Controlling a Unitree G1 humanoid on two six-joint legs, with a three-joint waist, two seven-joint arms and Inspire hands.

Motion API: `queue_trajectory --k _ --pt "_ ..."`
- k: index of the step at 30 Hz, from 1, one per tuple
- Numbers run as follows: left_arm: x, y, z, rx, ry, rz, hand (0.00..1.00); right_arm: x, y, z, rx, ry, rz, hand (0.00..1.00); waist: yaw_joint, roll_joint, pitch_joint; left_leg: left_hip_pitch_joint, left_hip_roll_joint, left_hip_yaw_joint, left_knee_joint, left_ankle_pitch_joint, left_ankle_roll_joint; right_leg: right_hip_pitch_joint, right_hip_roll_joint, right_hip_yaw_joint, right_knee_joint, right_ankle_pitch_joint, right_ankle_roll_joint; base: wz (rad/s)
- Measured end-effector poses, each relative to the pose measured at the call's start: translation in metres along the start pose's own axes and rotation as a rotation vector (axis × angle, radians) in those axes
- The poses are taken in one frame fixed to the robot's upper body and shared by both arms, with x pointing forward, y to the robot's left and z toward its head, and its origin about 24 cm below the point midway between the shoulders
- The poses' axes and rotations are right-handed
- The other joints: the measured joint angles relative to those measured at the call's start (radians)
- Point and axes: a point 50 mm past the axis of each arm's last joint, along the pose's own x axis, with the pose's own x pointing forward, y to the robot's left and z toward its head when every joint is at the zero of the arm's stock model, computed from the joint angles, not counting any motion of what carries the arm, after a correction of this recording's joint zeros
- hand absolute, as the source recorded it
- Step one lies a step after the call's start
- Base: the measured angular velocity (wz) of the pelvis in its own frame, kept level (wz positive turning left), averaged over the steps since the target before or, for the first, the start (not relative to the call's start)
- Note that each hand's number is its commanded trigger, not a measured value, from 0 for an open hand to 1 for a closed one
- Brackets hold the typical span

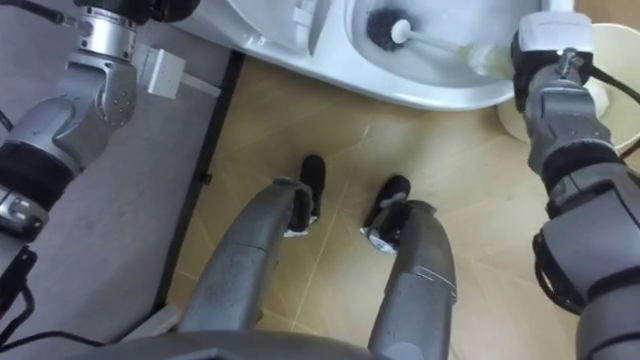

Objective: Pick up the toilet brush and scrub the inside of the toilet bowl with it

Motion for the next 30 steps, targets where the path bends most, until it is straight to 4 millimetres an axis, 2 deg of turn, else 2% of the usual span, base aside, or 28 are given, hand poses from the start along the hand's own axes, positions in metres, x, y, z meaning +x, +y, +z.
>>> queue_trajectory --k 6,10,15,16,18,20,21,22,24,26,29,30 --pt "-0.002 -0.001 -0.001 -0.009 -0.006 -0.015 0.0 -0.007 0.012 0.002 -0.085 -0.036 -0.009 1.0 0.003 0.001 -0.0004 0.032 0.011 0.01 -0.006 -0.009 -0.007 0.028 0.012 0.007 -0.01 -0.007 -0.003 -0.04" --pt "-0.011 -0.006 -0.002 -0.029 -0.002 -0.051 0.0 -0.019 0.034 0.002 -0.117 -0.071 0.002 1.0 -0.001 0.006 -0.0055 0.076 0.03 0.01 -0.011 -0.02 -0.007 0.094 0.032 -0.012 -0.049 -0.007 0.0 0.02" --pt "-0.031 -0.013 -0.01 -0.064 0.062 -0.102 0.0 -0.034 0.057 0.006 -0.118 -0.105 0.039 1.0 -0.019 0.006 -0.0194 0.139 0.033 0.015 -0.046 -0.022 -0.007 0.156 0.039 -0.015 -0.088 -0.004 0.006 0.0" --pt "-0.033 -0.014 -0.013 -0.082 0.08 -0.117 0.0 -0.038 0.063 0.005 -0.124 -0.11 0.054 1.0 -0.024 0.003 -0.026 0.153 0.031 0.016 -0.055 -0.022 -0.007 0.169 0.039 -0.016 -0.094 -0.005 0.006 0.04" --pt "-0.038 -0.016 -0.016 -0.094 0.099 -0.155 0.0 -0.044 0.073 0.004 -0.129 -0.117 0.083 1.0 -0.033 0.003 -0.0274 0.189 0.031 0.017 -0.068 -0.022 -0.007 0.206 0.042 -0.017 -0.108 -0.007 0.01 0.04" --pt "-0.049 -0.02 -0.02 -0.099 0.125 -0.201 0.0 -0.055 0.091 0.0 -0.138 -0.124 0.138 1.0 -0.041 -0.008 -0.0347 0.245 0.032 0.033 -0.086 -0.022 -0.007 0.265 0.044 -0.016 -0.128 -0.011 0.018 0.0" --pt "-0.051 -0.021 -0.021 -0.1 0.132 -0.212 0.0 -0.056 0.093 -0.001 -0.139 -0.123 0.148 1.0 -0.041 -0.012 -0.0375 0.258 0.033 0.039 -0.091 -0.022 -0.007 0.276 0.044 -0.015 -0.132 -0.012 0.019 0.0" --pt "-0.058 -0.022 -0.023 -0.105 0.148 -0.231 0.0 -0.061 0.1 -0.003 -0.142 -0.118 0.174 1.0 -0.041 -0.021 -0.0443 0.286 0.033 0.04 -0.106 -0.021 -0.007 0.301 0.047 -0.015 -0.148 -0.012 0.021 0.0" --pt "-0.069 -0.025 -0.027 -0.112 0.177 -0.259 0.0 -0.067 0.11 -0.008 -0.139 -0.103 0.215 1.0 -0.043 -0.034 -0.0506 0.331 0.033 0.04 -0.129 -0.021 -0.007 0.345 0.053 -0.015 -0.173 -0.009 0.026 0.0" --pt "-0.083 -0.028 -0.03 -0.12 0.209 -0.296 0.0 -0.079 0.127 -0.013 -0.142 -0.088 0.284 1.0 -0.042 -0.054 -0.0623 0.392 0.034 0.04 -0.162 -0.02 -0.008 0.408 0.062 -0.018 -0.211 -0.007 0.031 0.02" --pt "-0.102 -0.03 -0.033 -0.124 0.253 -0.34 0.0 -0.093 0.145 -0.015 -0.111 -0.063 0.354 1.0 -0.049 -0.058 -0.0668 0.465 0.039 0.035 -0.196 -0.02 -0.009 0.5 0.08 -0.033 -0.274 0.0 0.043 0.16" --pt "-0.115 -0.029 -0.038 -0.119 0.301 -0.357 0.0 -0.101 0.154 -0.012 -0.078 -0.052 0.382 1.0 -0.054 -0.065 -0.0787 0.495 0.037 0.032 -0.22 -0.02 -0.01 0.535 0.083 -0.045 -0.3 0.001 0.047 0.23"
